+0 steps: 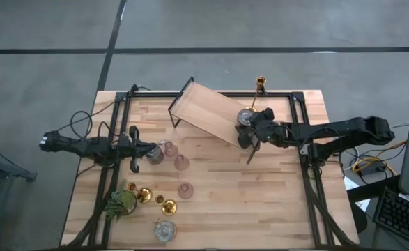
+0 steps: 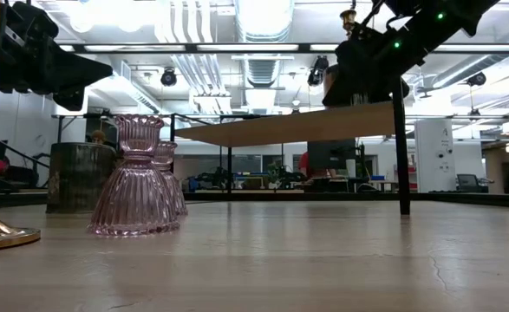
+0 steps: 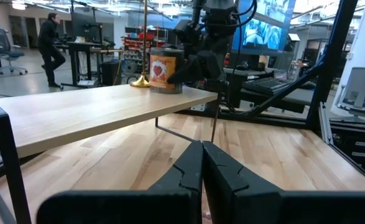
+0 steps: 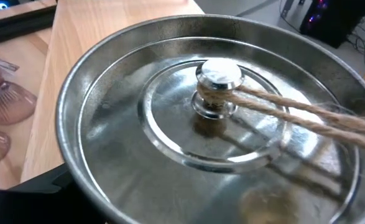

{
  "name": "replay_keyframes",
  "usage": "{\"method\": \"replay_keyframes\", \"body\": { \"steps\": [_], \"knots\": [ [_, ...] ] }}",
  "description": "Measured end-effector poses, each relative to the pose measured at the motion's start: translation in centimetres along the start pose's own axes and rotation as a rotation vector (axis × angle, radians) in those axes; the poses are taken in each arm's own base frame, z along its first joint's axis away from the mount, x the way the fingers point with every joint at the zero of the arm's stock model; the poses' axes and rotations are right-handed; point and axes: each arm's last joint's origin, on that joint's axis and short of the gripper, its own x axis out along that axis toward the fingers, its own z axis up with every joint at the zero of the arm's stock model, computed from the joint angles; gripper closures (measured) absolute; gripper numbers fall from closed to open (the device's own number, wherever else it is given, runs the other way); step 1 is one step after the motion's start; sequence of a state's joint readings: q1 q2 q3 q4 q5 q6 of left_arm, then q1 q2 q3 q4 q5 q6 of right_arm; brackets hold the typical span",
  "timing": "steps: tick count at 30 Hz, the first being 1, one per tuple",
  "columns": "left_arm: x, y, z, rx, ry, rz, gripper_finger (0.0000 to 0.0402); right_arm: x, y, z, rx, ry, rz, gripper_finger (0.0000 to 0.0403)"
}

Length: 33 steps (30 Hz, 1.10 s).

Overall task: Pick & Place candle stick holders
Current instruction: Put the bottom right silver scented candle on the shelf

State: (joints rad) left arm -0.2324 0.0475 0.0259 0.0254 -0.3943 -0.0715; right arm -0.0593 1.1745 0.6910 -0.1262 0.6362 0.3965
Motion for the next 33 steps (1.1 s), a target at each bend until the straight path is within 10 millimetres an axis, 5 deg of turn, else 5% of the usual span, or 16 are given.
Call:
{"method": "replay_keyframes", "body": {
  "steps": [33],
  "knots": [
    [0.0,0.0,0.0,0.0,0.0,0.0,0.039,-1.4,-0.6,2.0,0.045,-0.159,-0.046,0.0003]
  ]
}}
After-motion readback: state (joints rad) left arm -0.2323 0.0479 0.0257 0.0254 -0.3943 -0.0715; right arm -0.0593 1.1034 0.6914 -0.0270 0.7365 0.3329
